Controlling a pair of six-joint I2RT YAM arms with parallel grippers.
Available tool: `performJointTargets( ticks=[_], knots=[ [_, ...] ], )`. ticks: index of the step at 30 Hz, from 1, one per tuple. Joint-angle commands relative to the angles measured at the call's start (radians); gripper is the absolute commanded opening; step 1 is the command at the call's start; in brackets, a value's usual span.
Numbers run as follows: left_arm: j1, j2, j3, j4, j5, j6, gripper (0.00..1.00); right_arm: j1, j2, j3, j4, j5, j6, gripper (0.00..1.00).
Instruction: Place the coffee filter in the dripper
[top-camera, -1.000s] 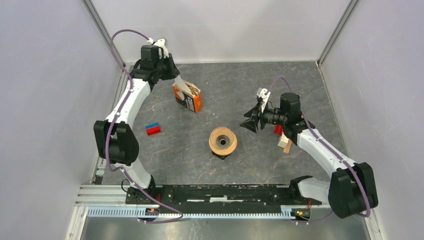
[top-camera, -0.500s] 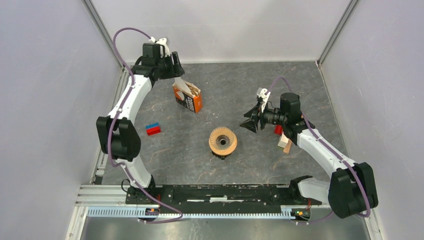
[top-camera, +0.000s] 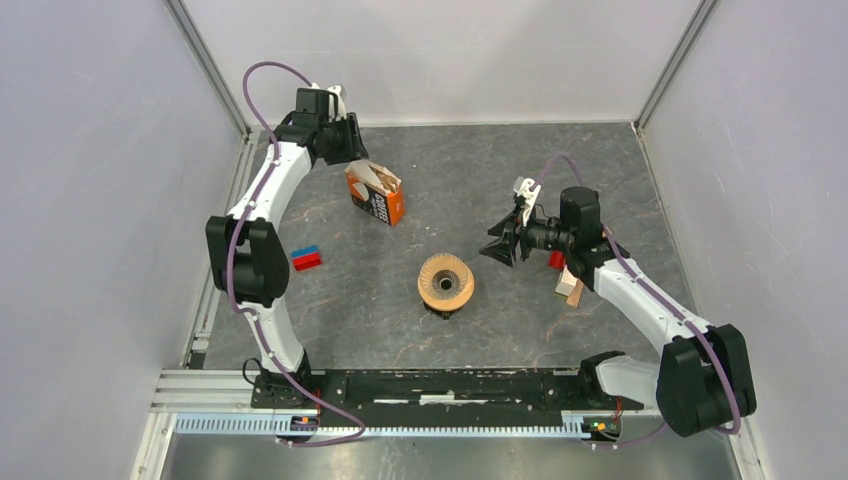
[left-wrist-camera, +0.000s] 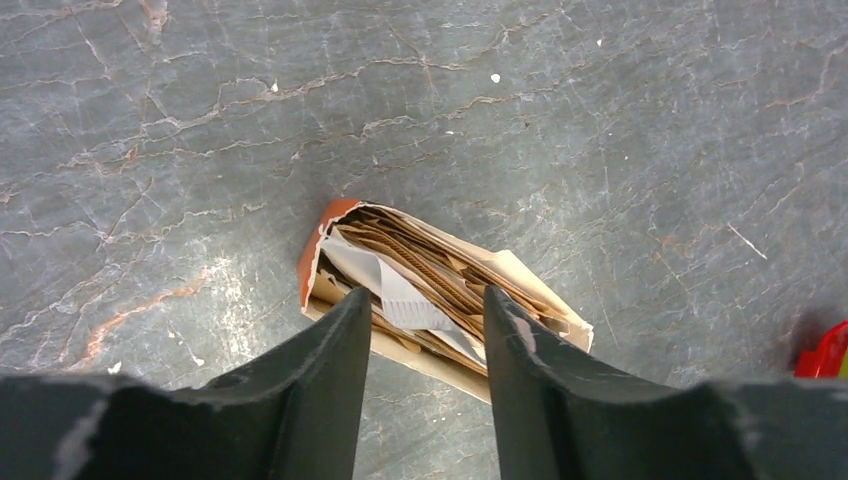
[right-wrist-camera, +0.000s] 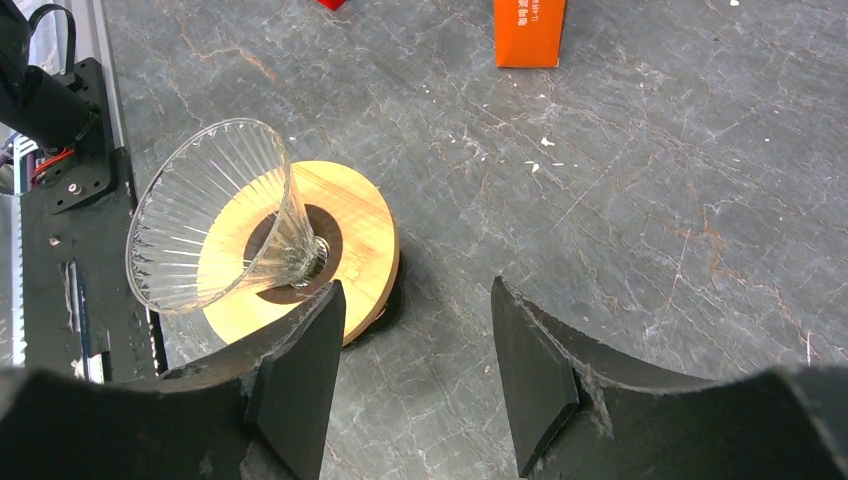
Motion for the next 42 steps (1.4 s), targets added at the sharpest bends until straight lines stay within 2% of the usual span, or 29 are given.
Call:
performJointTargets(
  ticks=[1, 7, 13, 19, 29, 36, 40, 42],
  knots=[
    [0.004, 0.001, 0.051, 0.003, 0.031, -0.013, 0.47, -0.006, -0.03, -0.008, 0.036, -0.012, 0.003, 0.62],
    [0.004, -0.005, 0.049, 0.003, 0.047, -0.016, 0.25, -0.005, -0.031, -0.009, 0.039, -0.014, 0.006, 0.62],
    [0.004, -0.02, 0.043, 0.002, 0.048, -0.01, 0.17, -0.005, -0.032, -0.01, 0.042, -0.017, 0.006, 0.62],
    [0.004, -0.039, 0.055, -0.002, 0.047, -0.008, 0.02, -0.006, -0.033, -0.01, 0.042, -0.017, 0.007, 0.62],
    [0.004, -0.105, 0.091, -0.056, 0.018, 0.021, 0.02, -0.005, -0.031, -0.01, 0.042, -0.021, 0.009, 0.62],
    [0.009, -0.216, 0.12, -0.125, -0.005, 0.093, 0.02, -0.005, -0.034, -0.004, 0.038, -0.023, 0.011, 0.62],
    [0.016, -0.304, 0.151, -0.169, 0.084, 0.129, 0.02, -0.005, -0.036, 0.019, 0.02, -0.019, 0.006, 0.62],
    [0.016, -0.35, 0.149, -0.179, 0.207, 0.14, 0.02, -0.005, -0.034, 0.044, -0.004, -0.02, -0.003, 0.62]
  ],
)
